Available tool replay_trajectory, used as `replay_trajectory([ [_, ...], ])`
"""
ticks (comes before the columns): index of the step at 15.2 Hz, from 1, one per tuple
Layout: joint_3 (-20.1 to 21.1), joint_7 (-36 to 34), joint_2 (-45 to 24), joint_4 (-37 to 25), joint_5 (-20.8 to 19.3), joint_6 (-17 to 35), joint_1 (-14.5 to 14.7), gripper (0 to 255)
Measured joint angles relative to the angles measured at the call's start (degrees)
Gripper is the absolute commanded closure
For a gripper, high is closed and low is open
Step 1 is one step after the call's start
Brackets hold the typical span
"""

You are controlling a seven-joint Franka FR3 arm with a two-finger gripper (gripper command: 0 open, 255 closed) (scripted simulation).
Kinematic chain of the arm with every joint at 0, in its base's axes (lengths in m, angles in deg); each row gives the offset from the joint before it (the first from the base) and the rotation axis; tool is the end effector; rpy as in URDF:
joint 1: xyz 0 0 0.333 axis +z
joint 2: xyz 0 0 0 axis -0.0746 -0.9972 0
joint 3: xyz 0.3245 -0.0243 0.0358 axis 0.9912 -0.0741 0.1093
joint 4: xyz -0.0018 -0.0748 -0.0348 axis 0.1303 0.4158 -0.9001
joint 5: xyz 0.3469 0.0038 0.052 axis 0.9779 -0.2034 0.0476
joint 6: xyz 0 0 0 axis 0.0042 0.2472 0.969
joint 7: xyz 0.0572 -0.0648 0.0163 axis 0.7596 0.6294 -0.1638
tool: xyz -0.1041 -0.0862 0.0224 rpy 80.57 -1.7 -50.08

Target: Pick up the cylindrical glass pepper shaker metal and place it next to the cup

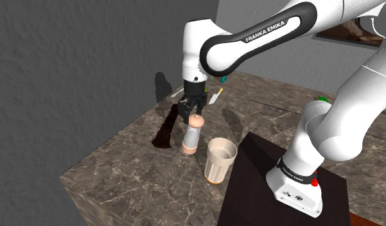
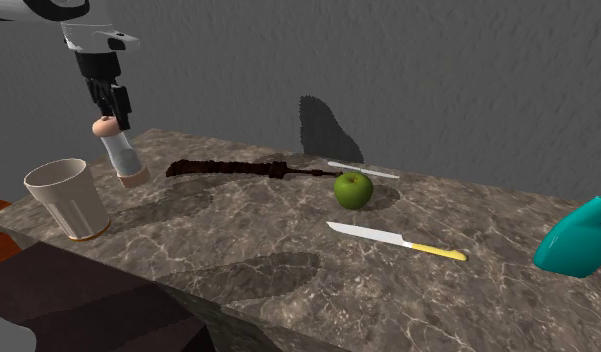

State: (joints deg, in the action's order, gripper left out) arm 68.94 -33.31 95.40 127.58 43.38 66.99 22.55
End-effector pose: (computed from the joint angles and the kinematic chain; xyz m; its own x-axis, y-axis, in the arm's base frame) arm 0.3866 0.1643 0.4034 0.9937 -0.0682 -0.0887 -0.0687 -0.9976 -0.0019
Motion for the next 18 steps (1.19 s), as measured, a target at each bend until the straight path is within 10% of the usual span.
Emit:
replay_trajectory([
  [16,0.1,0.2,-4.7,4.0,0.0,8.7,0.0,255],
  [17,0.1,0.2,-4.7,4.0,0.0,8.7,0.0,0],
  [18,0.1,0.2,-4.7,4.0,0.0,8.7,0.0,0],
])
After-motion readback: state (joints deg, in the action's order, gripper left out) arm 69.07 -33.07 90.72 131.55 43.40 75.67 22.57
